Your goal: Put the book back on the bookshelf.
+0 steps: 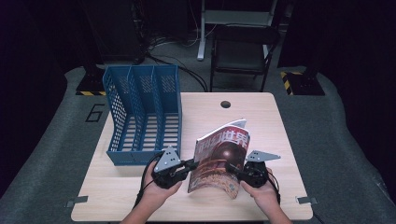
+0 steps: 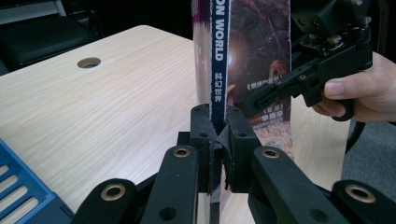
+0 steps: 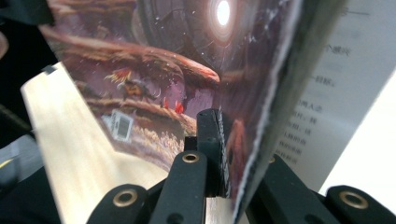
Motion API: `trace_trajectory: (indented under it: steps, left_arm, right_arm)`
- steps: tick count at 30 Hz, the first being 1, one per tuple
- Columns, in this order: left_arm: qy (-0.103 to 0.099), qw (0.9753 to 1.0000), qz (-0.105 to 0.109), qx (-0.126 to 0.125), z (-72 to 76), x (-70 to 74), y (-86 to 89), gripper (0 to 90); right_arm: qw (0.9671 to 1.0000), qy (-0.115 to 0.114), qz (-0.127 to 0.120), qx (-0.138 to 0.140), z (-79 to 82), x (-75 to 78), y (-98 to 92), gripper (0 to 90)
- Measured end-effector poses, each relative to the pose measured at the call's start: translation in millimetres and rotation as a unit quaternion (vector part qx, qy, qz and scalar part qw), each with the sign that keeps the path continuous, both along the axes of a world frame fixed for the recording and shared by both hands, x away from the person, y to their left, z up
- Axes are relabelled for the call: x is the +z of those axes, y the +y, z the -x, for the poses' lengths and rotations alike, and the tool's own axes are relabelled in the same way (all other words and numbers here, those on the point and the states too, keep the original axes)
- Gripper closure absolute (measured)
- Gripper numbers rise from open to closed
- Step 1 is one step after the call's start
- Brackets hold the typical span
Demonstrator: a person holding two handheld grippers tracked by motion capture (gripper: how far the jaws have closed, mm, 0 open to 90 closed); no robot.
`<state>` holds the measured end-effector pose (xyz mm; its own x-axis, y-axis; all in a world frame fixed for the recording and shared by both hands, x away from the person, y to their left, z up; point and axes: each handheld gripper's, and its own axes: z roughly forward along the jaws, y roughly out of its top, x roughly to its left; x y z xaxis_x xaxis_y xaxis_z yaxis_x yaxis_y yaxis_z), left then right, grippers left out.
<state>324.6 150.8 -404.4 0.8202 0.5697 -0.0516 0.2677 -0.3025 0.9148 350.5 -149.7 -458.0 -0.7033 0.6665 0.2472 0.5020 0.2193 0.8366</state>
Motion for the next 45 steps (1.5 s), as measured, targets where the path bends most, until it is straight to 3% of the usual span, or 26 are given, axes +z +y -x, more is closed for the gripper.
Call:
trace_trajectory:
  steps: [7,9,12,20,27,35,45]
  left_arm:
    - [0.007,0.9999,0.01,0.0,0.0,1.8,2.0,84.0]
    - [0.007,0.9999,0.001,-0.008,-0.7,1.9,2.2,84.0]
    - [0.009,0.9999,-0.01,-0.011,-1.6,-0.2,2.2,83.9]
    - [0.018,0.9997,-0.013,-0.01,-3.7,-3.2,6.9,83.6]
    - [0.034,0.999,-0.02,-0.023,-0.3,-2.6,13.5,83.5]
    - [0.029,0.9983,-0.04,-0.032,7.9,-1.9,14.8,82.9]
    - [0.034,0.9979,-0.036,-0.041,12.5,1.2,10.1,77.6]
  right_arm:
    - [0.9983,-0.05,0.016,-0.025,5.0,4.3,6.8,87.9]
    - [0.9979,-0.055,0.018,-0.031,5.7,4.7,7.8,87.9]
    - [0.9977,-0.055,0.021,-0.032,4.7,2.6,8.1,87.9]
    - [0.9983,-0.055,0.017,-0.014,5.3,-0.8,6.2,86.7]
    - [0.9991,-0.041,0.011,-0.001,8.2,-1.2,-0.9,76.8]
    - [0.9991,-0.041,0.009,0.002,11.9,-1.9,-4.8,68.7]
    - [0.9991,-0.04,-0.01,-0.007,16.8,1.2,-17.6,65.9]
